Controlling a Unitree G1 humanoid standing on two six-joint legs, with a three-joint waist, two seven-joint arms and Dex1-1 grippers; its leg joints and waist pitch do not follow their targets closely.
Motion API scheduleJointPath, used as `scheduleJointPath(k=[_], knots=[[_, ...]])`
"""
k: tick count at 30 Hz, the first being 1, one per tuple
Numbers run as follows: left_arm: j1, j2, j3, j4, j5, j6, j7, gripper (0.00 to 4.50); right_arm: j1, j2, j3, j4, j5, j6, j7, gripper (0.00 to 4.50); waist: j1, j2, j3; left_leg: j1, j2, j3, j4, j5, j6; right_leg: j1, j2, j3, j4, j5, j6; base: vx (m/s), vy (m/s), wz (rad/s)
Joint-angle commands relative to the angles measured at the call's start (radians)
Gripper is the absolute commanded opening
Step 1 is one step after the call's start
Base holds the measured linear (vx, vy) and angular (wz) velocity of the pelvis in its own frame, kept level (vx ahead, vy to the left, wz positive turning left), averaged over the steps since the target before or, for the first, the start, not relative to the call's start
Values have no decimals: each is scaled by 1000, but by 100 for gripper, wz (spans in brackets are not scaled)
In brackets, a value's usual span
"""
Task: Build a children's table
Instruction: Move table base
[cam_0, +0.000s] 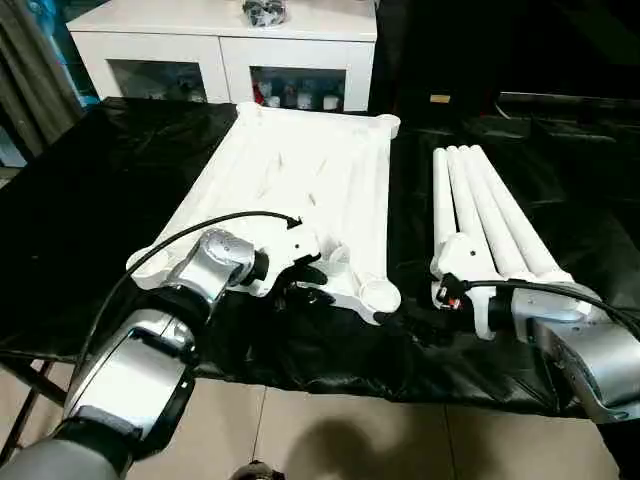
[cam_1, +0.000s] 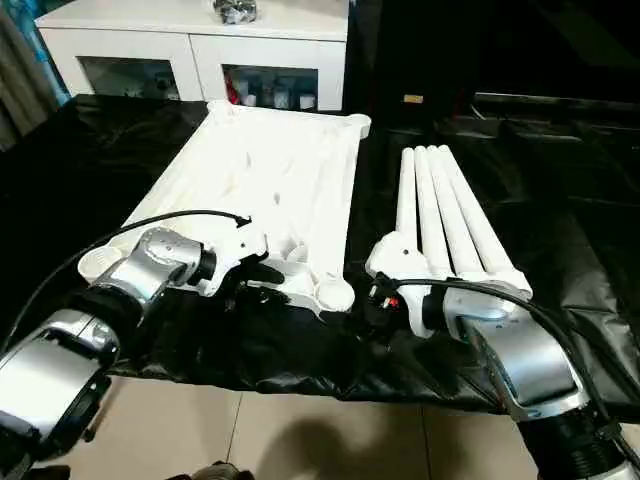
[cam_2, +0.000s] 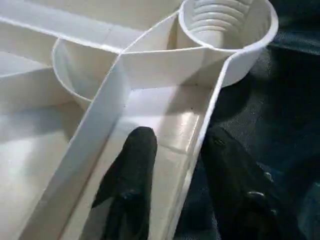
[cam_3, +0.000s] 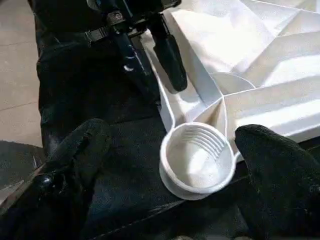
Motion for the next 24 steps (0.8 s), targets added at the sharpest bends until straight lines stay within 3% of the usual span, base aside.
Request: scheduleJointPath(k=[1, 2, 6, 8, 11, 12, 13, 14, 16, 17, 18, 23, 24], knots=[[-31, 1, -11, 14, 18, -18, 8, 129, -16, -5, 5, -22, -4, 10, -2, 450, 4, 6, -64, 32, 71, -33, -68, -239, 39, 45, -98, 60, -79, -37, -257, 0, 0, 0], [-33, 1, -12, 19, 21, -20, 8, 117, -17, -4, 5, -22, -4, 11, -2, 450, 3, 2, -64, 31, 71, -32, -69, -241, 38, 46, -98, 60, -79, -30, -258, 0, 0, 0], [-39, -2, -13, 29, 27, -18, -13, 84, -13, -5, 4, -27, -1, 15, -3, 450, 4, 2, -63, 31, 71, -32, -69, -236, 41, 46, -99, 61, -79, -27, -262, 0, 0, 0], [-46, -8, -8, 43, 32, -13, -41, 69, -12, -1, 5, -28, 3, 18, -6, 450, 3, 9, -65, 32, 73, -34, -69, -234, 39, 47, -99, 61, -76, -4, -268, 0, 0, 0], [-50, -14, -2, 53, 41, -18, -39, 47, -8, 0, 6, -28, 3, 15, -9, 450, 1, 6, -66, 28, 72, -33, -66, -210, 50, 49, -100, 59, -71, 44, -280, 0, 0, 0], [-51, -14, -1, 54, 43, -20, -36, 47, -9, 0, 7, -28, 3, 15, -9, 450, 1, 10, -66, 28, 71, -33, -65, -209, 53, 50, -101, 59, -70, 51, -283, 0, 0, 0], [-51, -13, -1, 54, 46, -21, -25, 36, -10, 1, 7, -28, 2, 15, -10, 450, 1, 6, -65, 27, 69, -31, -64, -203, 64, 51, -100, 59, -72, 46, -285, 0, 0, 0], [-45, -11, -1, 48, 48, -20, -12, 32, -10, 2, 7, -29, 3, 16, -12, 450, 2, 16, -64, 27, 68, -32, -62, -204, 64, 50, -101, 59, -72, 38, -284, 0, 0, 0], [-37, -9, 0, 38, 48, -17, 0, 25, -9, 4, 6, -32, 2, 17, -16, 450, 0, 11, -63, 27, 69, -32, -63, -208, 65, 51, -99, 58, -74, 19, -281, 0, 0, 0], [-3, -8, 11, -1, 42, -5, 29, 17, -5, 6, 2, -36, 1, 16, -26, 450, 0, 21, -63, 26, 70, -33, -64, -209, 64, 50, -100, 58, -74, 10, -280, 0, 0, 0], [11, -10, 17, -16, 38, 0, 43, 8, -3, 7, 1, -38, 1, 15, -29, 450, -3, 16, -62, 26, 72, -34, -66, -213, 64, 51, -99, 58, -74, 12, -281, 0, 0, 0], [100, -14, 39, -133, 29, 32, 131, 0, 7, 12, -7, -46, 1, 15, -45, 450, -11, 17, -60, 22, 72, -33, -66, -211, 73, 50, -99, 57, -75, -10, -278, 0, 0, 0], [123, -11, 38, -165, 31, 34, 136, 0, 9, 14, -7, -47, 1, 16, -48, 450, -14, 13, -60, 22, 70, -32, -65, -211, 76, 49, -97, 57, -77, -19, -275, 0, 0, 0]])
